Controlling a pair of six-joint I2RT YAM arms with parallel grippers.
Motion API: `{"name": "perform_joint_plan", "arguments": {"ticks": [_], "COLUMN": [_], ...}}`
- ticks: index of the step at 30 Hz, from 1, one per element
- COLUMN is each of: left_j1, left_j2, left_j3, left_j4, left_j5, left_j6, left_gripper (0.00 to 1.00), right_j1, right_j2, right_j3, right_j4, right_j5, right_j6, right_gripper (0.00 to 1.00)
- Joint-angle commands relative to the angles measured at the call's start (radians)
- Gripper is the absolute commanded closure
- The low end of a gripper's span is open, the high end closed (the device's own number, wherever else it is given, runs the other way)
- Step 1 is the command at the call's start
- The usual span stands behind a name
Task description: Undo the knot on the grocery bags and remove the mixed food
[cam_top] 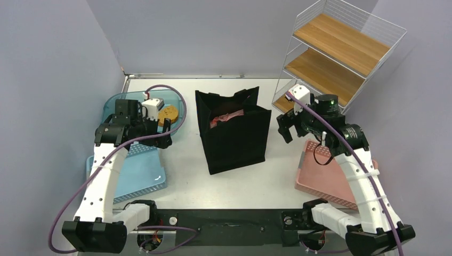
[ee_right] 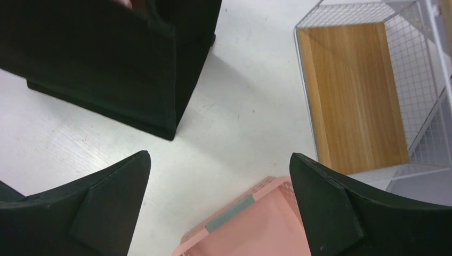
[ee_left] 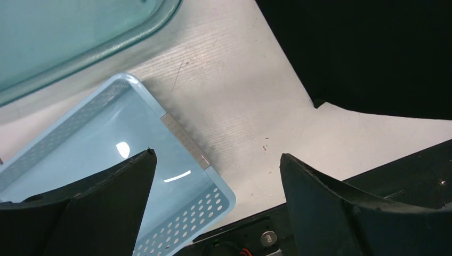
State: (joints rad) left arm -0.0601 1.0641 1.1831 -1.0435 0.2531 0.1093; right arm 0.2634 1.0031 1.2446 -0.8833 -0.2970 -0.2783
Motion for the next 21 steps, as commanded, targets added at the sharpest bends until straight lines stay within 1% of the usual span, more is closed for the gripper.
{"name": "perform_joint_plan", "arguments": {"ticks": [1,2,3,5,7,8,11,14,17,21], "left_j1": [-0.017,-0.020,-0.026,-0.039,-0.056,-0.067,-0.080,-0.086,-0.090,-0.090], "left_j2": [0.076,0.119,0.143,0.215,0.236,0.237,0.218,0.193,0.162,0.121], "left_j3": [0.202,0.239,0.314,0.399,0.441,0.444,0.413,0.368,0.334,0.287], "left_j4": [0.013,0.004,-0.009,-0.007,0.028,0.044,0.118,0.146,0.147,0.142], "left_j5": [0.085,0.105,0.151,0.207,0.231,0.233,0.243,0.250,0.247,0.237], "left_j6": [0.068,0.079,0.097,0.093,0.066,0.048,0.030,0.013,0.012,0.004], "left_gripper": [0.15,0.15,0.15,0.15,0.15,0.15,0.15,0.15,0.15,0.15], "right_j1": [0.009,0.013,0.025,0.057,0.104,0.122,0.232,0.320,0.357,0.382], "right_j2": [0.081,0.116,0.138,0.209,0.282,0.332,0.418,0.513,0.597,0.673], "right_j3": [0.140,0.196,0.229,0.358,0.454,0.482,0.595,0.660,0.711,0.728], "right_j4": [0.054,0.059,0.068,0.076,0.080,0.081,0.083,0.086,0.086,0.083], "right_j5": [-0.054,-0.062,-0.072,-0.079,-0.070,-0.059,-0.027,0.009,0.027,0.057], "right_j6": [0.033,0.039,0.041,0.039,0.028,0.016,-0.024,-0.073,-0.115,-0.165], "right_gripper": [0.01,0.01,0.01,0.01,0.01,0.01,0.01,0.01,0.01,0.01]}}
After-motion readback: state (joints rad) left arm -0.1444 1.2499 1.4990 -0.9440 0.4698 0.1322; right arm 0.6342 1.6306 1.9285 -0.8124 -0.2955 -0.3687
